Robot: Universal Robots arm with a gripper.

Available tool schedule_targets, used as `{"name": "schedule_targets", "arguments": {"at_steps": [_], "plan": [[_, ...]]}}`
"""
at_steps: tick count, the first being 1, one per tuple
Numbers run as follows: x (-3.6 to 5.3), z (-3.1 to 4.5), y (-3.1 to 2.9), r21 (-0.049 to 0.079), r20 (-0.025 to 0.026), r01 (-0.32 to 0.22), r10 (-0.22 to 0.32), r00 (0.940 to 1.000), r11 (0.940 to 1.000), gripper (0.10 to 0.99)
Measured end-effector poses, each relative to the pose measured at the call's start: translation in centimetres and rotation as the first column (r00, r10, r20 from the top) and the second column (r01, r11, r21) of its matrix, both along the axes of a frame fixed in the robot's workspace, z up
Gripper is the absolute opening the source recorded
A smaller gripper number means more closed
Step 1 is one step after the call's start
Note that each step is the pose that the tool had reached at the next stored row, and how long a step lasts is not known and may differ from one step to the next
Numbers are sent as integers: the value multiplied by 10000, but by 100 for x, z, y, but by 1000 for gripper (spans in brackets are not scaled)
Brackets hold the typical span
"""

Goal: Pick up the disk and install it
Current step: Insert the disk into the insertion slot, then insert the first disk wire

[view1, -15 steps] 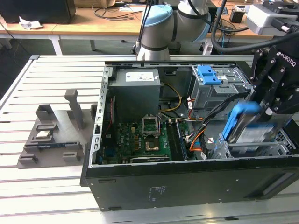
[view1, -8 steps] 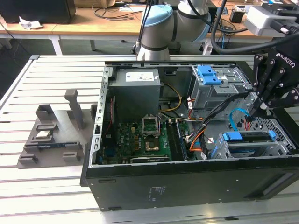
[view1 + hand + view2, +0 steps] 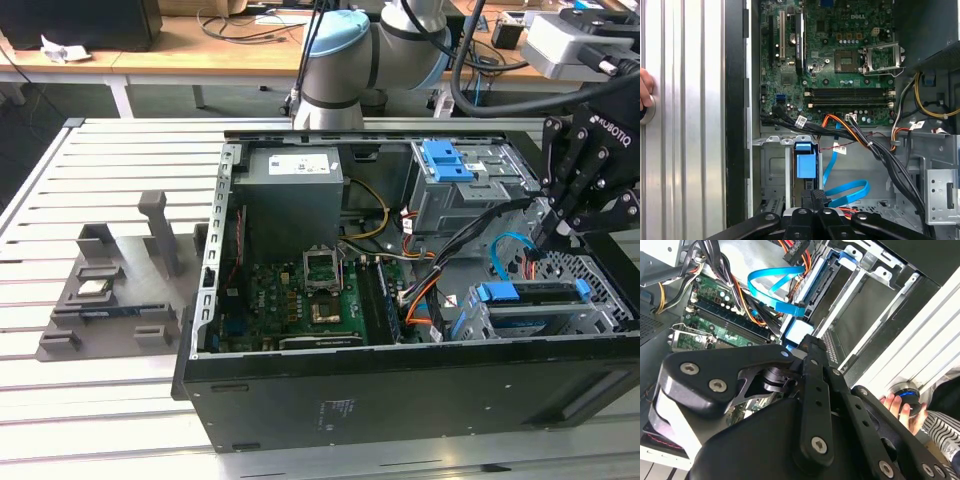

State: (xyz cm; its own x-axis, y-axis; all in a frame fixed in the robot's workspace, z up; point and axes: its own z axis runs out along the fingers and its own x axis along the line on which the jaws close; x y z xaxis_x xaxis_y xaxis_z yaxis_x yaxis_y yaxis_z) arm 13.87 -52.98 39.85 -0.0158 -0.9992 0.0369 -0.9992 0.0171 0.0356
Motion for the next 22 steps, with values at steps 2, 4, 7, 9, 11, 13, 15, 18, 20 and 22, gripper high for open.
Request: {"name": "schedule_targets", "arguments": {"at_steps": [2,4,7,9,11,13,15,18,20,22], "plan": [[0,-2,0,0,0,0,0,10000,10000,106],[0,-6,0,-1,0,0,0,10000,10000,106],[23,-23,22,-33,0,0,0,10000,10000,106],[100,-42,92,-107,-1,2,-2,10000,9999,106],[192,-77,159,-205,-9,-1,1,10000,9998,106],[247,-103,197,-257,-16,0,-1,10000,9997,106],[282,-132,225,-295,-23,-1,1,10000,9996,106],[319,-177,256,-329,-29,0,-1,10000,9995,106],[351,-208,308,-381,-29,1,-2,10000,9993,106],[384,-235,369,-460,-30,1,-2,10000,9989,106]]}}
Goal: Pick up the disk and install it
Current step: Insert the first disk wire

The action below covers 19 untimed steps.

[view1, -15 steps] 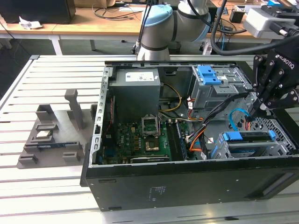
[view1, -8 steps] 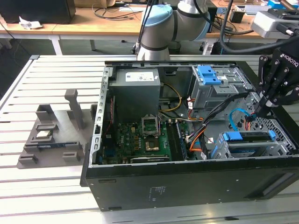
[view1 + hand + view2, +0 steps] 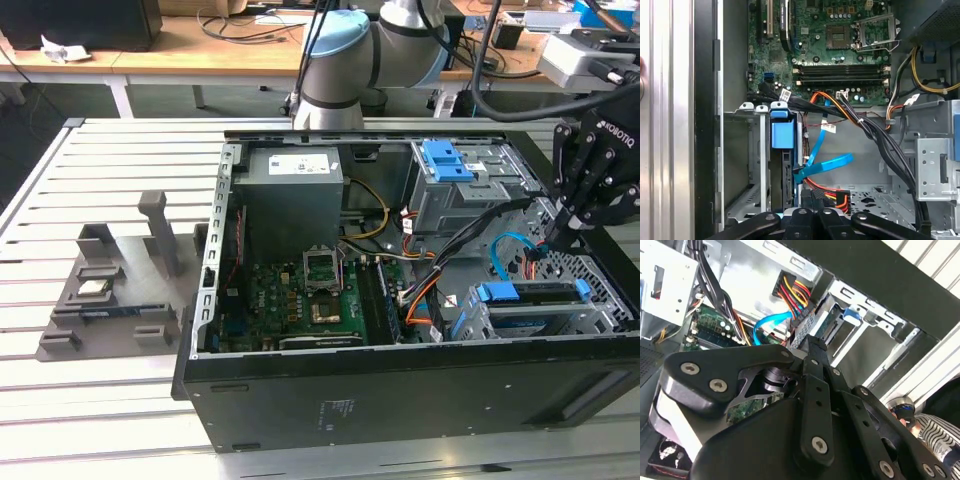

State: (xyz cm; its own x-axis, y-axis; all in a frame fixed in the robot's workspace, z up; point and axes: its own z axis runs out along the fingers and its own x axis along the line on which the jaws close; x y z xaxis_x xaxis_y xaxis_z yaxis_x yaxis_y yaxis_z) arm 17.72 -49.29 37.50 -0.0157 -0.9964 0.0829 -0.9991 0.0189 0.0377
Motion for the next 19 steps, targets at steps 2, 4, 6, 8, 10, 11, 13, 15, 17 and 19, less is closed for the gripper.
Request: {"name": "schedule_targets", "arguments": {"at_steps": [2,4,6,8,10,11,13,15,17,19], "plan": [[61,-34,75,-149,0,-1,1,10000,9999,106],[91,-47,83,-163,0,0,0,10000,9999,106],[108,-60,87,-166,0,1,-1,10000,9999,106],[108,-60,86,-167,0,2,-2,10000,9999,106],[109,-61,87,-165,0,1,-1,10000,9999,173],[109,-61,87,-165,0,1,-1,10000,9999,235],[109,-61,87,-166,0,1,-1,10000,9999,361],[109,-64,90,-177,-1,2,-2,10000,9998,361],[116,-69,113,-218,-3,-1,1,10000,9998,361],[136,-102,190,-393,-17,0,0,10000,9992,361]]}}
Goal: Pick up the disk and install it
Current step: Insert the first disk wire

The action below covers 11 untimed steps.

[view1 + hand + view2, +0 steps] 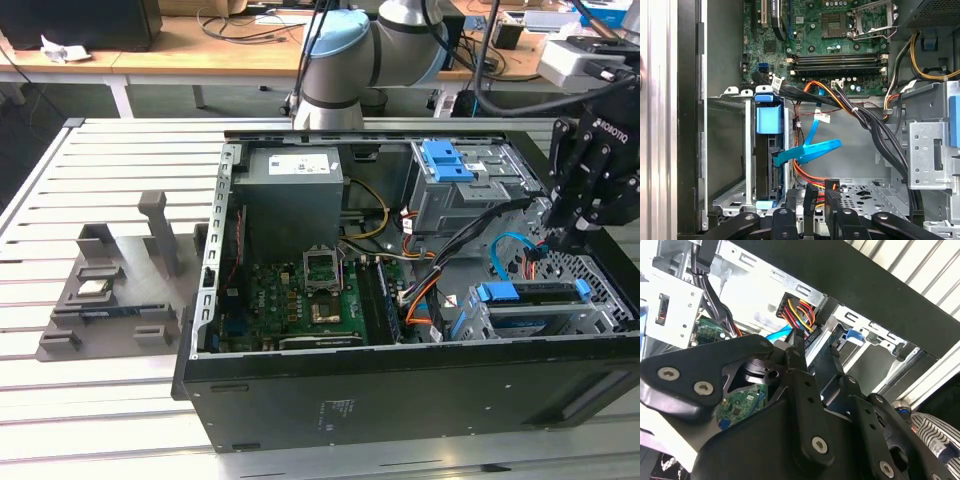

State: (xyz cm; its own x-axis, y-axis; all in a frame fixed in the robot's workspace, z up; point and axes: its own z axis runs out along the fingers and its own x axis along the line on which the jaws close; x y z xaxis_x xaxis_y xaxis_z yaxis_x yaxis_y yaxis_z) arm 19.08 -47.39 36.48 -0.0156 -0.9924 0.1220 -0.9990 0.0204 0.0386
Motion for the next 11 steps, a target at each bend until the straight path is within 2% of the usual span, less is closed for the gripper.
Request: {"name": "schedule_targets", "arguments": {"at_steps": [1,5,11], "plan": [[0,-33,1,-66,-3,3,-3,10000,10000,361],[2,-90,2,-115,-7,1,-1,10000,9999,361],[2,-105,1,-127,-7,1,-1,10000,9999,349]]}}
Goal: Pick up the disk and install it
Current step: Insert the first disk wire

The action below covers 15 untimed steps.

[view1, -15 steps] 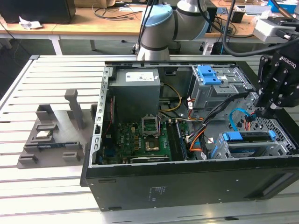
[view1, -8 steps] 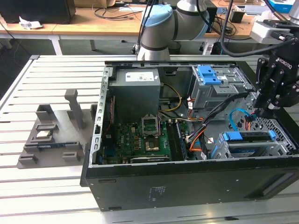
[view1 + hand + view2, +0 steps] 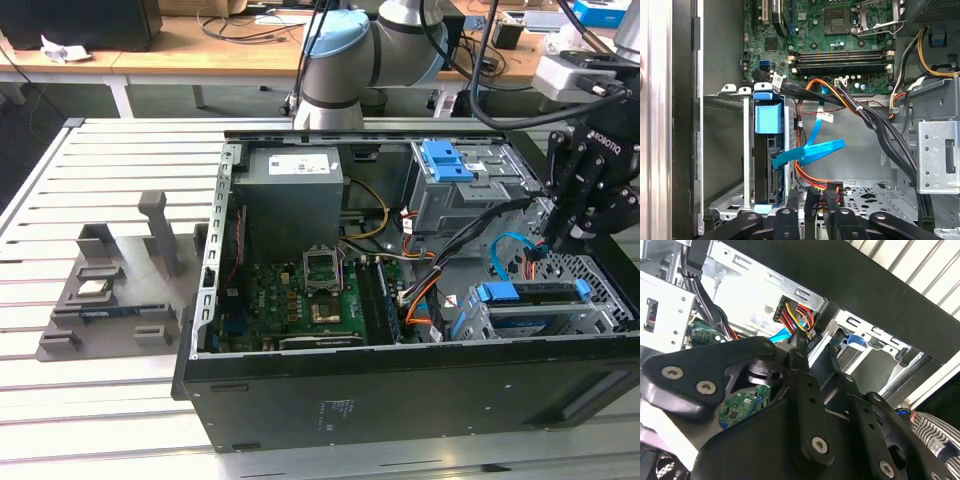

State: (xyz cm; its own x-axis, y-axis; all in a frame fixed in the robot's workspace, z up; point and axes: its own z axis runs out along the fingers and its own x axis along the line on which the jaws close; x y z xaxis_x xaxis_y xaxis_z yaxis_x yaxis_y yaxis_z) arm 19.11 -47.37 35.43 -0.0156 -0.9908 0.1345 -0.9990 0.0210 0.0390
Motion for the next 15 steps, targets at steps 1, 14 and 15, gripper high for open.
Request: {"name": "schedule_targets", "arguments": {"at_steps": [1,14,15], "plan": [[0,-1,0,0,0,0,0,10000,10000,282],[-36,-12,-196,1,5,-4,4,10000,10000,169],[-42,-15,-238,1,5,-6,6,10000,10000,169]]}}
